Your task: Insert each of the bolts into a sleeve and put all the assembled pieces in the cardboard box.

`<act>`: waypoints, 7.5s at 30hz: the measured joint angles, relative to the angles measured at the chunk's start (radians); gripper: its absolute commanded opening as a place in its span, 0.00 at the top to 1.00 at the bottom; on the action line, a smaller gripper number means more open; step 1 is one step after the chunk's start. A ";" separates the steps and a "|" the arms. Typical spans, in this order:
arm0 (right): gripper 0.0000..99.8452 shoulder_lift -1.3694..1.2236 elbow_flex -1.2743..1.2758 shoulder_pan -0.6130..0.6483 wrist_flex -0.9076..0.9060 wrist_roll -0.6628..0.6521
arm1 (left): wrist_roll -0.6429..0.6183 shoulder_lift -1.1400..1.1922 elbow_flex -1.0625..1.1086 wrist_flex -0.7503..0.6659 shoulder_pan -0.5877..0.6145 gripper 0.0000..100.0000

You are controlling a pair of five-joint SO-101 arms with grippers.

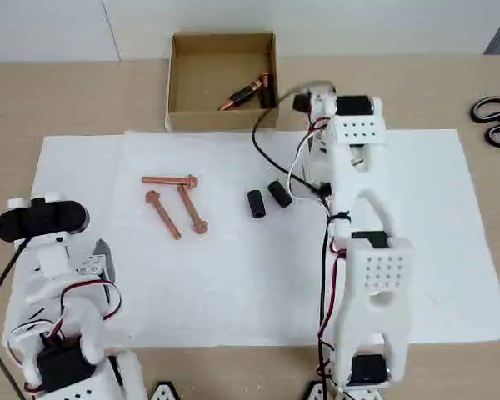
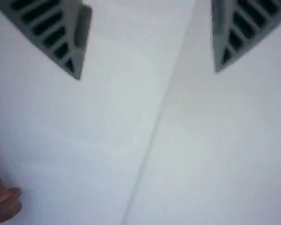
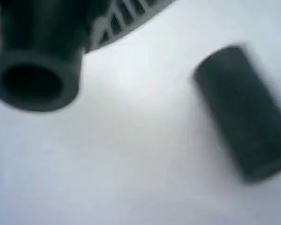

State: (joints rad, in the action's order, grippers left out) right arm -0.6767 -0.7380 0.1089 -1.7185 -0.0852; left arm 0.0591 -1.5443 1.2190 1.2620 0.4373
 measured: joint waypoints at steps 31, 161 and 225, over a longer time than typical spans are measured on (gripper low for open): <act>1.00 0.557 0.773 0.008 0.259 -0.005 | -0.147 1.206 -0.730 0.084 -0.272 0.82; 1.00 0.724 0.641 0.008 0.155 -0.005 | -0.635 1.350 -0.921 -0.052 -0.359 1.00; 1.00 2.467 2.318 0.376 0.982 0.117 | -0.450 0.537 -0.256 -0.694 -0.924 0.99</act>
State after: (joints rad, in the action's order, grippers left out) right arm 1.7906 1.5804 0.4849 -0.7365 0.0315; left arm -0.3905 -1.0073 0.9628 0.5685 -0.4864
